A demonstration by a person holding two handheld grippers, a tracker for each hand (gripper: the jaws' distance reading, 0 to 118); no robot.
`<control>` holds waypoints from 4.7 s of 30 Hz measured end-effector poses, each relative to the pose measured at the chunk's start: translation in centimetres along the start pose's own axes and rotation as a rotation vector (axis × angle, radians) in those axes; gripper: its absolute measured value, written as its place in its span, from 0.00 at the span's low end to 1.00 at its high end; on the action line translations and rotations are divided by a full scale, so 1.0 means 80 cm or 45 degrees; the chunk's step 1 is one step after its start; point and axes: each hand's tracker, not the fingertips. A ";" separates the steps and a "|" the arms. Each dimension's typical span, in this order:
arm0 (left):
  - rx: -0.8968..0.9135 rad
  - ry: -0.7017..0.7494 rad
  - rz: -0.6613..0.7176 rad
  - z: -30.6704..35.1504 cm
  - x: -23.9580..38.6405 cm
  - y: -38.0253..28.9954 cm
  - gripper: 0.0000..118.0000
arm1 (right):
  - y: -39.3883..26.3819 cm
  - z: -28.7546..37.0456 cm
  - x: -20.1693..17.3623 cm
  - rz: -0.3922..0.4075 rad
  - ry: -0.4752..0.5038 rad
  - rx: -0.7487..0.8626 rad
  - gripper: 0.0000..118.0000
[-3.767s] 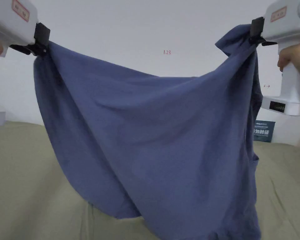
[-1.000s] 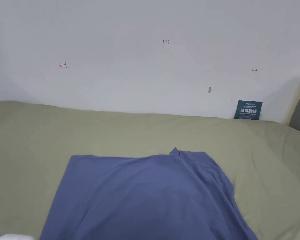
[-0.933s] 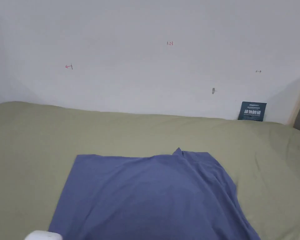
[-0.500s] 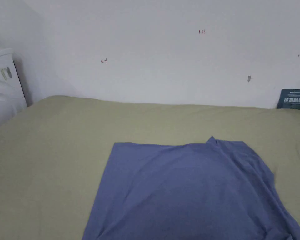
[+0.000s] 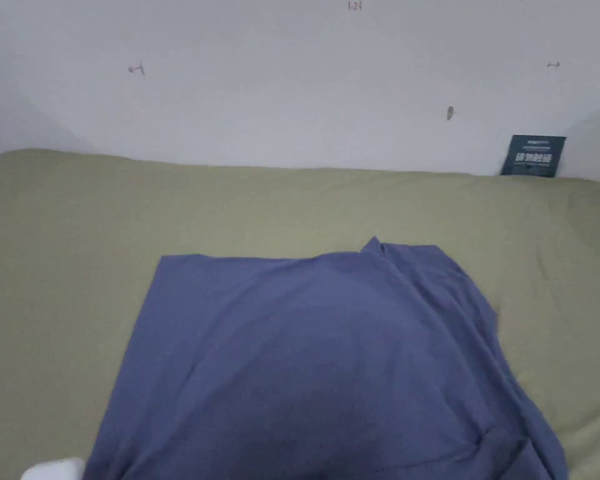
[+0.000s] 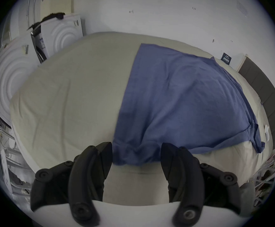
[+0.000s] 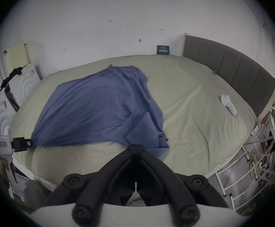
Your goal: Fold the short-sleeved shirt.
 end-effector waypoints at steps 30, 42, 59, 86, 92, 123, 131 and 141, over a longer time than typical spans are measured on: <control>0.037 -0.078 -0.017 0.001 0.003 0.023 0.06 | 0.043 -0.100 0.031 0.157 0.055 -0.091 0.06; 0.139 -0.062 -0.196 -0.010 0.013 0.133 0.06 | 0.173 -0.176 0.014 0.361 0.150 0.005 0.06; -0.066 -0.014 -0.616 -0.128 0.036 0.232 0.19 | 0.229 -0.349 0.019 0.276 0.147 -0.087 0.40; 0.273 -0.130 -0.034 0.078 0.024 -0.001 0.00 | 0.002 -0.052 -0.060 0.133 0.227 0.061 0.01; 0.301 -0.124 0.009 0.048 0.019 0.025 0.00 | 0.005 -0.062 -0.043 0.089 0.186 0.079 0.01; 0.123 -0.167 0.073 -0.085 -0.001 0.155 0.09 | 0.106 -0.274 0.025 -0.266 0.060 -0.139 0.76; 0.182 -0.140 -0.011 -0.089 0.013 0.162 0.09 | 0.123 -0.291 0.019 -0.173 -0.027 -0.099 0.09; 0.265 -0.173 -0.043 -0.046 0.005 0.149 0.09 | 0.137 -0.205 0.019 -0.097 0.053 -0.070 0.09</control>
